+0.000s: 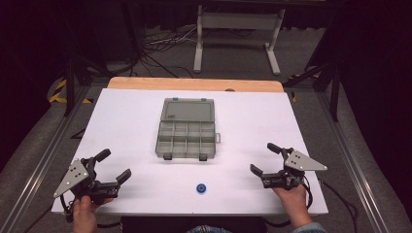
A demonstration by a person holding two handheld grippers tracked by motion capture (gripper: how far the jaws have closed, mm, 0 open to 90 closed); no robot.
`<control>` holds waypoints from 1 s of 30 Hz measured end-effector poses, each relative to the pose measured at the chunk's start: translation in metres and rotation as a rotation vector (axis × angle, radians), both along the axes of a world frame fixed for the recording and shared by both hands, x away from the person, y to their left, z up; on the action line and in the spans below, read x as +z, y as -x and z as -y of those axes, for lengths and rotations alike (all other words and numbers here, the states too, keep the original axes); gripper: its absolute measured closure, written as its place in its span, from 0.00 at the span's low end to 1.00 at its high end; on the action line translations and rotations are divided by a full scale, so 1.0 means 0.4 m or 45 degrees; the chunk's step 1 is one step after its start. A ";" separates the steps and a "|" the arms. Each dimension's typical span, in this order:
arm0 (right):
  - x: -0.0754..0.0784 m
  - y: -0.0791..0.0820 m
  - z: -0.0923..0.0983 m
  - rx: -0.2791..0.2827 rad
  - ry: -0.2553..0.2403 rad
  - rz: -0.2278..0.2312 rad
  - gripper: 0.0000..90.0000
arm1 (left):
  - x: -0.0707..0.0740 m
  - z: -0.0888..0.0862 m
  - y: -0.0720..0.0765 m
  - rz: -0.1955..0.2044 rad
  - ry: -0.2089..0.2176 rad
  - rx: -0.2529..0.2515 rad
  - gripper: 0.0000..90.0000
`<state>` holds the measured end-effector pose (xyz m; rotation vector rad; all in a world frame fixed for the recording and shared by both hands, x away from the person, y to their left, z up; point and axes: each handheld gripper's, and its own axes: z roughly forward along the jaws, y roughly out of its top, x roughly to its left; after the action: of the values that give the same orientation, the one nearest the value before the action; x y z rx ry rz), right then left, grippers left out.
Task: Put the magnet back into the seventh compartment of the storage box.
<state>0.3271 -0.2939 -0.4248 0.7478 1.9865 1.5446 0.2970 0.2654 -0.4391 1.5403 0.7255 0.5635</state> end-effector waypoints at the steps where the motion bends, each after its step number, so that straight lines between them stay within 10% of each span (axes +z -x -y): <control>1: 0.000 0.000 0.000 0.000 0.000 0.000 0.04 | 0.002 0.000 0.002 0.005 -0.005 -0.010 0.01; 8: 0.008 0.014 -0.008 0.009 0.026 0.085 0.04 | 0.006 0.001 0.004 0.024 -0.022 -0.005 0.01; 30: 0.013 0.018 -0.022 0.025 0.050 0.092 0.04 | 0.006 -0.004 0.005 0.021 -0.023 -0.002 0.01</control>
<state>0.3199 -0.2852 -0.4196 0.6496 1.9716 1.5174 0.2950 0.2669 -0.4366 1.5511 0.7088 0.5824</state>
